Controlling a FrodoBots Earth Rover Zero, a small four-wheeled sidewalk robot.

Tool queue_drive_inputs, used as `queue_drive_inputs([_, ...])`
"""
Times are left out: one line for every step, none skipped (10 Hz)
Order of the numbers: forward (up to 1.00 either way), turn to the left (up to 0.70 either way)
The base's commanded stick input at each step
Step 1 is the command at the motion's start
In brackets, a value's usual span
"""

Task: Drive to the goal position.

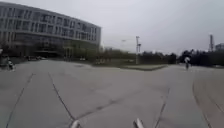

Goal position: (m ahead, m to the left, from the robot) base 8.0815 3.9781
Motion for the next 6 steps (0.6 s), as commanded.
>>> queue_drive_inputs([1.00, 0.02])
queue_drive_inputs([1.00, 0.02])
queue_drive_inputs([1.00, 0.02])
queue_drive_inputs([1.00, 0.02])
queue_drive_inputs([1.00, 0.02])
queue_drive_inputs([1.00, 0.02])
